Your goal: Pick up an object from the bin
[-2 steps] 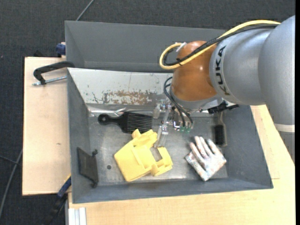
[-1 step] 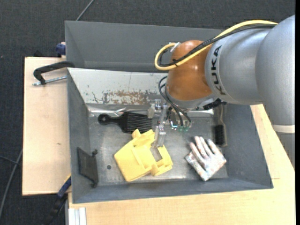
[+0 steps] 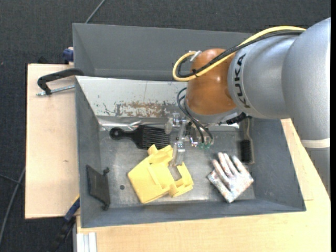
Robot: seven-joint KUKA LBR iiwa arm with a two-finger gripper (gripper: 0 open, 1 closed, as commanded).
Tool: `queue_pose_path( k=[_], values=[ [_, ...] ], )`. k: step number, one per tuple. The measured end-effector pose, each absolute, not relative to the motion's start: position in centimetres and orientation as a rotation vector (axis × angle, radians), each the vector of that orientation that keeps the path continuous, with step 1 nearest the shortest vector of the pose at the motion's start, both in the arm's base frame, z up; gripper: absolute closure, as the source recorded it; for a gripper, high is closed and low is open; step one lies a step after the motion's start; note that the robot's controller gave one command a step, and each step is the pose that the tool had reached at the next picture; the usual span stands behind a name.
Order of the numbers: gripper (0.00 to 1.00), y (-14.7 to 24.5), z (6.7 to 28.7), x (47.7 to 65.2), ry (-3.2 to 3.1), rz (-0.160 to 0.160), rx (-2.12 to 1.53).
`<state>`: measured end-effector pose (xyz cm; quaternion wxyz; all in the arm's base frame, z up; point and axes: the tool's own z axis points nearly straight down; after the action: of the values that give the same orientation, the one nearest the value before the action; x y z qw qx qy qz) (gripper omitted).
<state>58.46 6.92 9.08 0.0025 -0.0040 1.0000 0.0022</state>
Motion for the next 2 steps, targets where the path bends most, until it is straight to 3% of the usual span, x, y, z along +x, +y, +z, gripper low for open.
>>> queue_pose_path(
  k=[1,2],
  values=[
    [0.0,7.0,7.3,57.4,3.132,0.007,0.239],
    [0.0,9.9,7.1,59.3,3.131,0.008,0.127]
  ],
)
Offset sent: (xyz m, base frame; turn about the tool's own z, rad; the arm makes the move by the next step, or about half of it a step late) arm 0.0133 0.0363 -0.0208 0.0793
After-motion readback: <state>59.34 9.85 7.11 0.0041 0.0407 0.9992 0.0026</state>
